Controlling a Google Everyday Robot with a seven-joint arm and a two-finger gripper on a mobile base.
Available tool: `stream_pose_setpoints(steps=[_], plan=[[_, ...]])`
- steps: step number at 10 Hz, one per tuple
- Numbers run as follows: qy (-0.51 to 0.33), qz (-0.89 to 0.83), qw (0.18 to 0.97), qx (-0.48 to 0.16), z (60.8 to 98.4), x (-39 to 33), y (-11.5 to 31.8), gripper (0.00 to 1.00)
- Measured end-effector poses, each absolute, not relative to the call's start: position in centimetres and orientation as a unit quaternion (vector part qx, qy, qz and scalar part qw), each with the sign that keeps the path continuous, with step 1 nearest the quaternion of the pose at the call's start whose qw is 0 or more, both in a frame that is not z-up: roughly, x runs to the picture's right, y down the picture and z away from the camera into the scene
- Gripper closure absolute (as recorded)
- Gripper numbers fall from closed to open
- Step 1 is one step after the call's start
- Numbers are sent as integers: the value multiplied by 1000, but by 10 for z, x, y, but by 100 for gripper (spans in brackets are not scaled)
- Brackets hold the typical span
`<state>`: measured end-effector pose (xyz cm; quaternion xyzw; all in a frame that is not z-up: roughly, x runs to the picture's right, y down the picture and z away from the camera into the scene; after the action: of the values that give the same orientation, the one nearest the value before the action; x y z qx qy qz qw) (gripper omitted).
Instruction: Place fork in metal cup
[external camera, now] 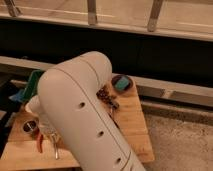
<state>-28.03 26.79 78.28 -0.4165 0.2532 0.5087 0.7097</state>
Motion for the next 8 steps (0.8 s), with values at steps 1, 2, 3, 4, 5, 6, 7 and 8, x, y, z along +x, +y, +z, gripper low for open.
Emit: stream_pose_setpoints(steps=[1,2,3,4,5,6,7,8], plan=[[254,510,709,-416,783,-279,267,100],[255,506,710,-419,785,-283,271,100],[250,504,709,-425,783,-296,279,100],[249,503,710,-425,782,-297,279,100],[248,504,711,-424,782,-297,277,100],[247,504,711,-423,783,-296,276,100],[240,502,715,-424,781,-294,273,100],[223,509,714,-426,777,-290,262,100]])
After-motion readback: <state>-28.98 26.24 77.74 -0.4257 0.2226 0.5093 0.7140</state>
